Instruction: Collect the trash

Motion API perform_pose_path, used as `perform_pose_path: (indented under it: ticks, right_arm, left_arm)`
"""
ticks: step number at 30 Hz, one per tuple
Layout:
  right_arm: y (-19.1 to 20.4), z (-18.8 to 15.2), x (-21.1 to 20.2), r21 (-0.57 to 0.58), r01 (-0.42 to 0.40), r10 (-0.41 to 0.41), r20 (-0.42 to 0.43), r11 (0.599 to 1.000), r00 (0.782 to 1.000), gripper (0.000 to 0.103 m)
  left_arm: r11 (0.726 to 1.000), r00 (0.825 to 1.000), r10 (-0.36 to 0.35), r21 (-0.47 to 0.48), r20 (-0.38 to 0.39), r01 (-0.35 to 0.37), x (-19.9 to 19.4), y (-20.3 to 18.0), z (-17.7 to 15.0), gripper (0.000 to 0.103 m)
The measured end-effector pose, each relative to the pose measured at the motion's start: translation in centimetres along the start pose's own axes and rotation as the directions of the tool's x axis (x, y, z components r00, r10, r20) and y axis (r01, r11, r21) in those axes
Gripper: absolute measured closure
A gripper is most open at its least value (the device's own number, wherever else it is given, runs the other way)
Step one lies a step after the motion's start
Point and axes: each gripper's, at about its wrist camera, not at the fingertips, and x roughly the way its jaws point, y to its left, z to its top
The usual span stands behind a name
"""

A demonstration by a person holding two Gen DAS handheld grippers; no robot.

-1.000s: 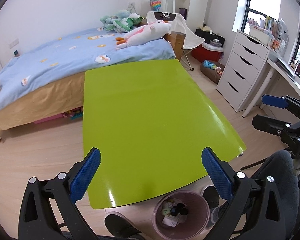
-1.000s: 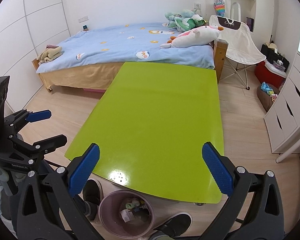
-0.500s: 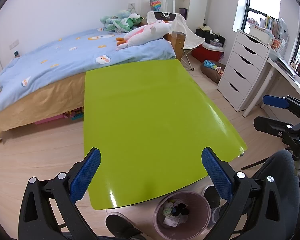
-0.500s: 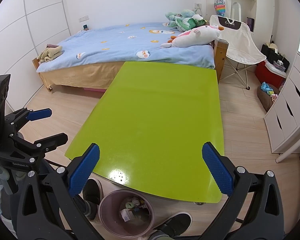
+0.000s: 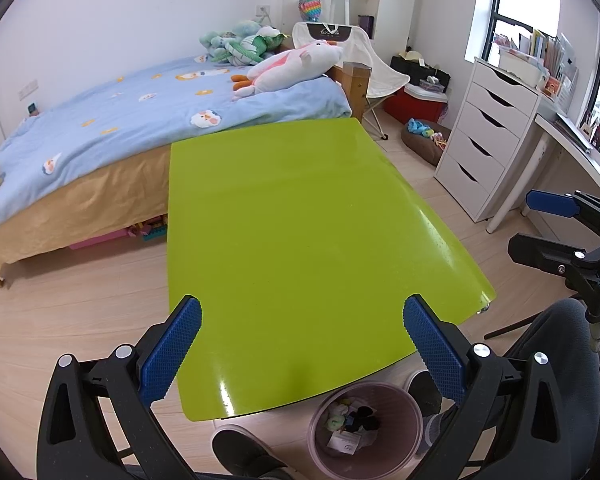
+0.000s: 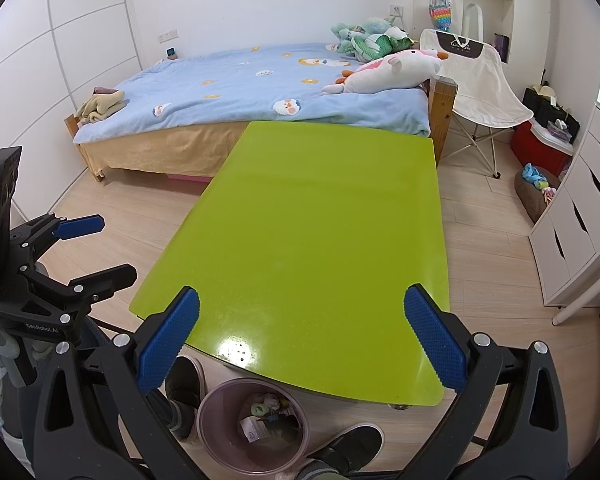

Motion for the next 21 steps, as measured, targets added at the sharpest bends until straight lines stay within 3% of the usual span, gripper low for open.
perform_pose_path:
  ticks: [21]
  right_arm:
    - [0.8, -0.8, 0.6, -0.004, -0.005, 0.005, 0.002, 1.0, 1.0, 0.003]
  left_arm:
    - [1.0, 1.0, -0.011, -0.012, -0.002, 0.011, 0.4, 0.3, 0.0, 0.006]
